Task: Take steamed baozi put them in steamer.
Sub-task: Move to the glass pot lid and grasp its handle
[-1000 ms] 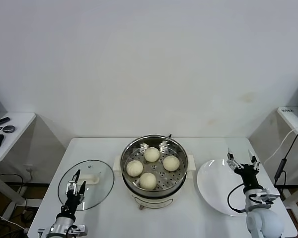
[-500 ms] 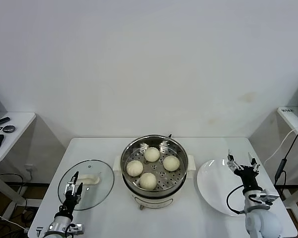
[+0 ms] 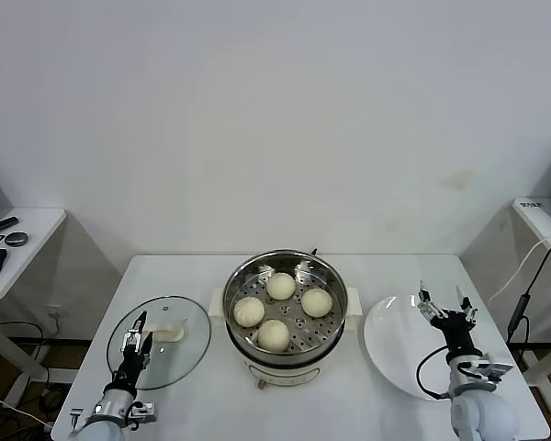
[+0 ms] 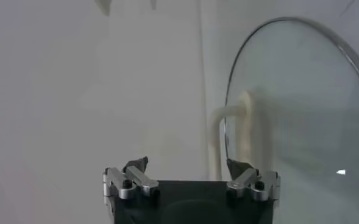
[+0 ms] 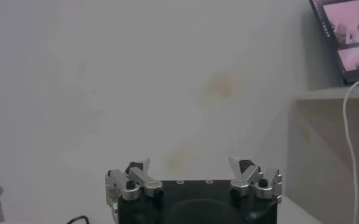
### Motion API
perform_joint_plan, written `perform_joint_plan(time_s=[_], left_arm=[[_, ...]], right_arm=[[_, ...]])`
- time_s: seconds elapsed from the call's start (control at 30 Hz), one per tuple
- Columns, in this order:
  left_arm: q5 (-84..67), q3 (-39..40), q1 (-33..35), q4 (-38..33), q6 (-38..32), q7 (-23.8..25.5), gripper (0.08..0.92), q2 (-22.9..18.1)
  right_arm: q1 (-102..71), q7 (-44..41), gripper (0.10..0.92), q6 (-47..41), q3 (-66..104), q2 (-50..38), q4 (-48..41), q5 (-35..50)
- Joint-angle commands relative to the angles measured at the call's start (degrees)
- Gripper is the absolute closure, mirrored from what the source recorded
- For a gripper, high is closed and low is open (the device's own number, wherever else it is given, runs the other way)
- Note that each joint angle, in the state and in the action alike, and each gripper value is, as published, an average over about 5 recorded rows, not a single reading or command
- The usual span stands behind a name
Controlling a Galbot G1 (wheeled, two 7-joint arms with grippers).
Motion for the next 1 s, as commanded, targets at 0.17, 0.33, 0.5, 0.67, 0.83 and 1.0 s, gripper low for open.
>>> perform_joint_plan(time_s=[0.17,0.33,0.5,0.67,0.83,1.0], left_arm=[[2.49,-0.11,-3.78,3.76,1.05,1.26,0.177,0.39],[2.57,0.14,-4.74,4.88,1.69,0.85,0.177,0.16],[2.91,0.44,-6.08,6.13,2.00,0.67,0.177,-0.24],[2.90,0.59,-7.27,6.97,2.64,-0.24,0.177,-0.48],[2.79,0.62,-7.86,7.27,2.88,-0.54,0.177,-0.32],[2.09,1.00,-8.24,8.64,2.25,-1.06,0.177,-0.14]], right_arm=[[-0.61,-0.19,0.203,0.10,0.37,0.03,0.28,0.47],[-0.66,-0.22,0.203,0.26,0.21,0.35,0.22,0.25],[-0.74,-0.27,0.203,0.44,0.20,0.72,0.24,0.14],[-0.95,-0.36,0.203,0.75,0.26,0.72,-0.02,0.06],[-0.96,-0.46,0.203,0.87,0.29,0.84,-0.17,-0.03],[-0.81,-0.53,0.203,1.20,0.18,0.91,-0.77,-0.35]])
